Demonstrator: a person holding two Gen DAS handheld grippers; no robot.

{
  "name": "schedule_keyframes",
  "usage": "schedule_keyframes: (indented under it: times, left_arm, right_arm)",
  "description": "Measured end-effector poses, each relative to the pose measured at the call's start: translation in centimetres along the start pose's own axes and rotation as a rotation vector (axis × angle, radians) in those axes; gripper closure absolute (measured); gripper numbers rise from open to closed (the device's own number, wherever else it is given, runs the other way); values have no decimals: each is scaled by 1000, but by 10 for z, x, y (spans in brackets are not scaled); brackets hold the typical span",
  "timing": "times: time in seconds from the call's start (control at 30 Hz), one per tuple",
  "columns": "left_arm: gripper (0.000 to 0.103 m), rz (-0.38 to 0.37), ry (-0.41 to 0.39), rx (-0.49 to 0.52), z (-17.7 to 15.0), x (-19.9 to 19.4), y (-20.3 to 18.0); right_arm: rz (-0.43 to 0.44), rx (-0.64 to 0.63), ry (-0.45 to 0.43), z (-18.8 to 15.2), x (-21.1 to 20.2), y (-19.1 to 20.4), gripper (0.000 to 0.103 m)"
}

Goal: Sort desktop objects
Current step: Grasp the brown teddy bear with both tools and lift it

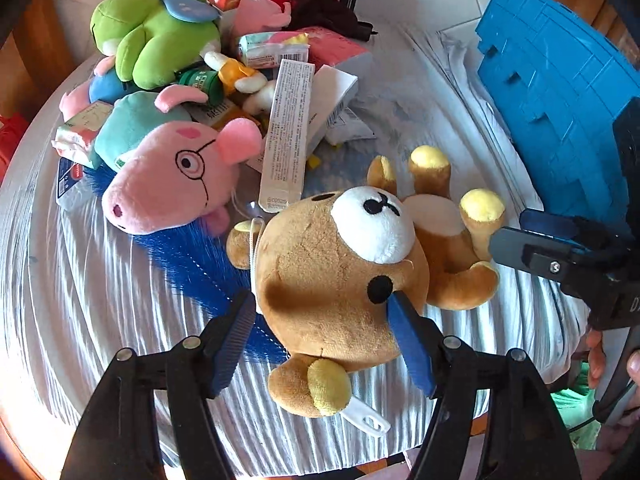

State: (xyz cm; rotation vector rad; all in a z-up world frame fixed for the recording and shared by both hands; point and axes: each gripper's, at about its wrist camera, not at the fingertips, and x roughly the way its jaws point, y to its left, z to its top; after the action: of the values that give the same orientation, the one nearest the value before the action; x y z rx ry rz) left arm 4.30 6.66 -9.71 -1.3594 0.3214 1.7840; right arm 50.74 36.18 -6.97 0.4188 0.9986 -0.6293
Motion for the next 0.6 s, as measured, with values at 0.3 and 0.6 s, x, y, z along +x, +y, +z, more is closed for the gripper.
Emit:
schedule_keyframes:
  times: [0.3, 0.6]
  left_arm:
    - [15, 45, 27, 59, -9, 21, -22]
    - [6, 68, 45, 29, -7, 41, -20]
  right_arm:
    - [-62, 4, 42, -7, 31, 5, 0]
    - [-48, -10, 96, -3, 55, 6, 0]
